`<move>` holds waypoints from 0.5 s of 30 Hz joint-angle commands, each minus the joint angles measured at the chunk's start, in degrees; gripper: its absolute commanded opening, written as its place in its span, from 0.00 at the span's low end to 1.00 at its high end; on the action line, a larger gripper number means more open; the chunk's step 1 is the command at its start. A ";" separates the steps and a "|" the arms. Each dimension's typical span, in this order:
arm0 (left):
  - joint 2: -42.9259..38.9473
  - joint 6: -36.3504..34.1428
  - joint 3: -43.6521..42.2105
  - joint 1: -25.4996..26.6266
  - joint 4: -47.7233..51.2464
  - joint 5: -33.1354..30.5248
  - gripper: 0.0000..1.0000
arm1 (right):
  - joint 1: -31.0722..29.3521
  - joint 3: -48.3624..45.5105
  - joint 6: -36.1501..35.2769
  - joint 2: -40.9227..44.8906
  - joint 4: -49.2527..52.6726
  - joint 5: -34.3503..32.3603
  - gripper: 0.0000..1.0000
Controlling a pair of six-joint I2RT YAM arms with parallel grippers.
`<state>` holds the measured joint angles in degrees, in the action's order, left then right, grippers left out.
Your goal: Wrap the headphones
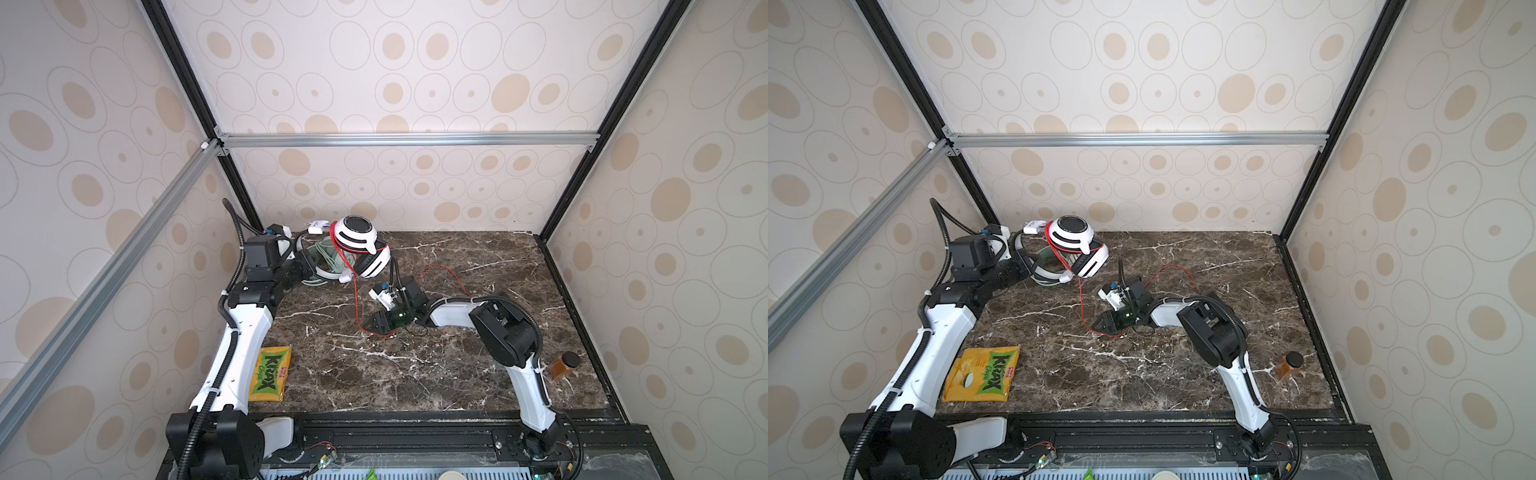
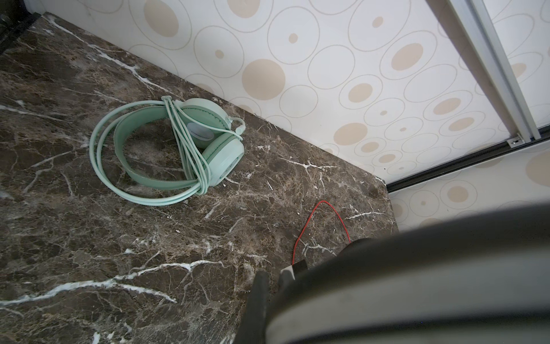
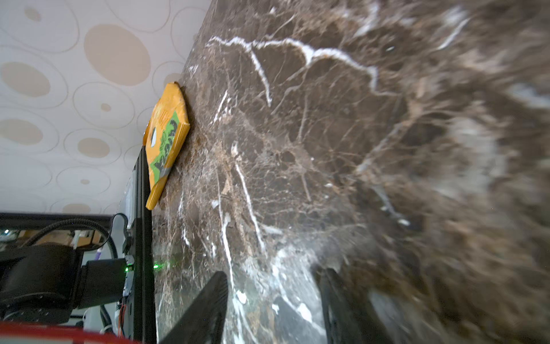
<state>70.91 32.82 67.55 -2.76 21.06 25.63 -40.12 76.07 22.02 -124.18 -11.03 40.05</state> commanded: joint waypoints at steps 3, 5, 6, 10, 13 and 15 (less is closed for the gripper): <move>-1.23 1.46 0.65 -0.46 -4.24 1.84 0.00 | 0.92 -3.20 -0.82 6.31 -3.79 -1.84 0.56; -1.18 1.55 0.65 -0.43 -4.36 2.04 0.00 | 0.92 -3.21 -1.28 6.27 -4.27 0.27 0.56; -1.13 1.55 0.72 -0.46 -4.35 2.11 0.00 | 0.92 -3.30 -1.28 6.05 -4.64 1.26 0.56; -1.26 1.55 0.57 -0.44 -4.44 2.08 0.00 | 0.71 -3.48 -1.79 5.21 -4.82 2.03 0.56; -1.22 1.54 0.48 -0.47 -4.36 2.06 0.00 | 0.18 -2.52 -4.84 4.89 -1.48 -0.66 0.57; -1.16 1.63 0.39 -0.46 -4.55 2.29 0.00 | -0.42 -0.76 -8.13 4.42 2.45 -3.41 0.58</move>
<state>70.91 32.82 67.00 -2.81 20.95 25.67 -39.48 73.65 18.70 -119.07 -13.19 39.53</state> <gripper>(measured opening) 0.073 0.574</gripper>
